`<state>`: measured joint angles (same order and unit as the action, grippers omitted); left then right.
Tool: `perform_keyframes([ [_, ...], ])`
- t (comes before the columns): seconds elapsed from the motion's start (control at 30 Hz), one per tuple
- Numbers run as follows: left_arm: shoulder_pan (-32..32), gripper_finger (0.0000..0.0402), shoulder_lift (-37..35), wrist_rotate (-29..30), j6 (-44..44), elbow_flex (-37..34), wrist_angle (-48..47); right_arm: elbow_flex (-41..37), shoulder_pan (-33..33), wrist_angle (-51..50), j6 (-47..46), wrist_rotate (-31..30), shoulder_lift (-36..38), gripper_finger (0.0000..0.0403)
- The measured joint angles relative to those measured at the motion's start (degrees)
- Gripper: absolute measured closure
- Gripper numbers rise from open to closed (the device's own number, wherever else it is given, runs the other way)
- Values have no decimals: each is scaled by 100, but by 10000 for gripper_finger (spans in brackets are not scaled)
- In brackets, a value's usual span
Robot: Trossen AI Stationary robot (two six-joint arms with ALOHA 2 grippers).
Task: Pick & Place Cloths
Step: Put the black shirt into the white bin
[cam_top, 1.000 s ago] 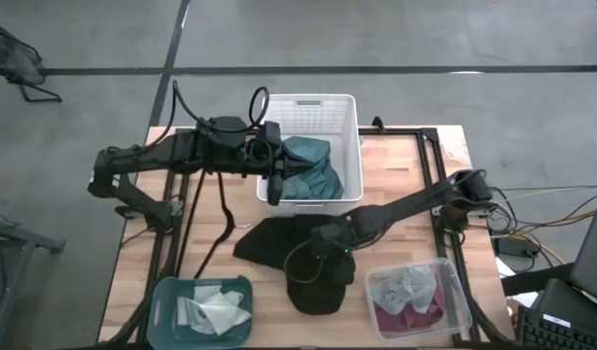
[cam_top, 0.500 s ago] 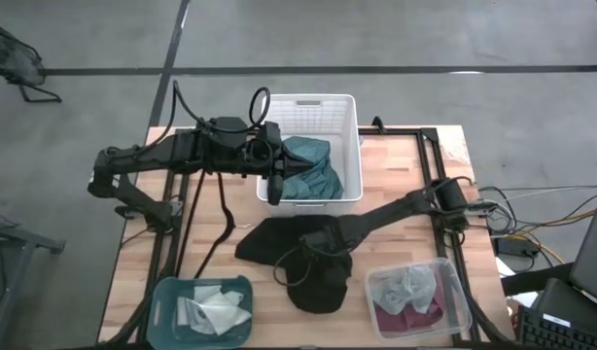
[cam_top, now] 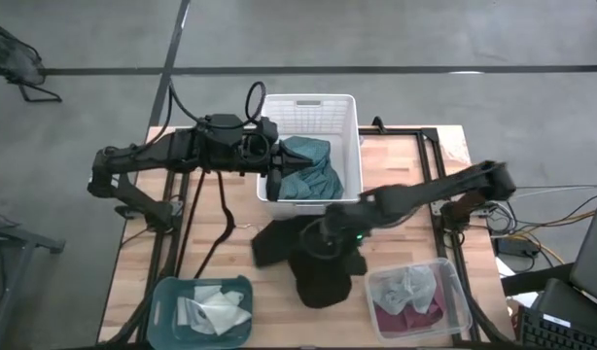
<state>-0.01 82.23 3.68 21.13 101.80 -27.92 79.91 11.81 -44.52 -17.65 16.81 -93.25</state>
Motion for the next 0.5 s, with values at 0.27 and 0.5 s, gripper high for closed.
perform_keyframes([
  [0.27,0,390,-40,0,-213,171,7,14,-302,116,-533,-162,1170,370],
  [0.5,0,390,-174,0,-221,172,11,16,-795,1421,-1600,-177,2121,369],
])
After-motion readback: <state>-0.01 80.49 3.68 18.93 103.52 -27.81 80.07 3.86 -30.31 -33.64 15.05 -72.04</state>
